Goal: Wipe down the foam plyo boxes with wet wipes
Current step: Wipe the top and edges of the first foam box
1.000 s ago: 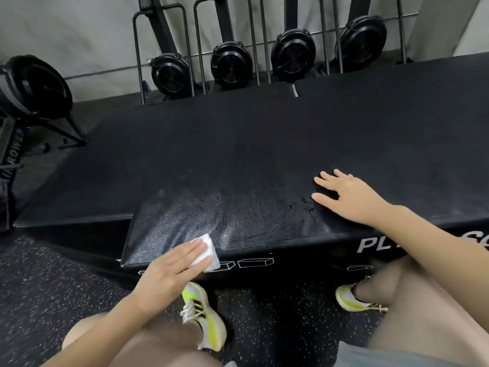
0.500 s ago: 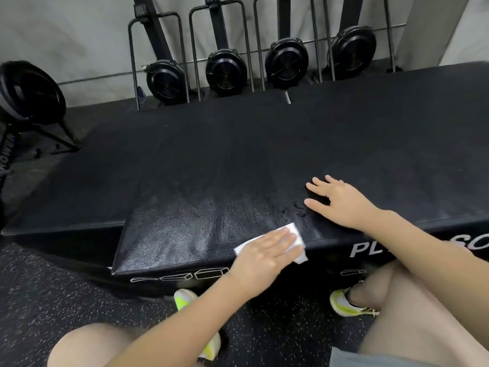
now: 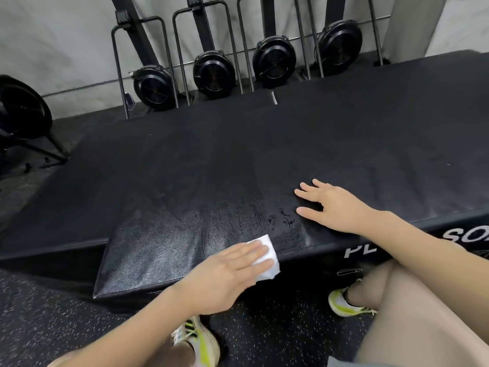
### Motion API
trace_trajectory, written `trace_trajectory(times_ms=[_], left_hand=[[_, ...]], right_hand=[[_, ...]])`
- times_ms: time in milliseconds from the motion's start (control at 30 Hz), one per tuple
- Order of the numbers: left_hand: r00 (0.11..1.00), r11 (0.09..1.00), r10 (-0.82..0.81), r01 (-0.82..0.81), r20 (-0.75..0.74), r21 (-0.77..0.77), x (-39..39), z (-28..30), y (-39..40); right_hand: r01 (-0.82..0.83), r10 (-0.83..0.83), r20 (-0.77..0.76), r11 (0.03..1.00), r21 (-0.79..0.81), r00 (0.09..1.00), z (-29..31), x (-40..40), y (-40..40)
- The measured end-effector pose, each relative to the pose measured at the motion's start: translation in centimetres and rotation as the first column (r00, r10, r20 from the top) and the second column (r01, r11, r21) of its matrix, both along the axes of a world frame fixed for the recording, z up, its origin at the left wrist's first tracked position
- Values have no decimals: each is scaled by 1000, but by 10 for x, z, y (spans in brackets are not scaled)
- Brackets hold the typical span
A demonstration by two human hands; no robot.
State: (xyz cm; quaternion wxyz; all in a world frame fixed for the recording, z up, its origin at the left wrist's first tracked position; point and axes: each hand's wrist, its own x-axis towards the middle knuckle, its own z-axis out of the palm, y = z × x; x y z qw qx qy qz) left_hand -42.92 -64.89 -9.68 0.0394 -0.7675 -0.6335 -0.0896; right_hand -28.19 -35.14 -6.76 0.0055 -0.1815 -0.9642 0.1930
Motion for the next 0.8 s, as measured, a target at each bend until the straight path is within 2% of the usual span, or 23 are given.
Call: trace_trajectory(times_ms=[133,267,400,533,633,800], left_hand=[[1000,990,-22,24,18,-142,-7,15,4],[984,983,-100,75,-146,-166,-16,14,18],[987,987,-93,73,-133,-143,-4,2,37],[981,998,59,-64,-185,-20,35,-19,77],[958,977,210,-212,-194,15,57,-21,106],[907,914,405,-398,-111,82,29,-5,113]], right_hand=[[-5,5,-3,1000,9,1000,-3,0,1],[-15,15,-5,1000,24,1000,-5,0,4],[-5,5,-27,999,35,1000,-10,1,5],[-4,5,-41,1000,24,999,-12,-1,5],[4,-3,-52,1000,2,999,-11,-2,9],[-13,10,-54,998,-55,998,-4,1,21]])
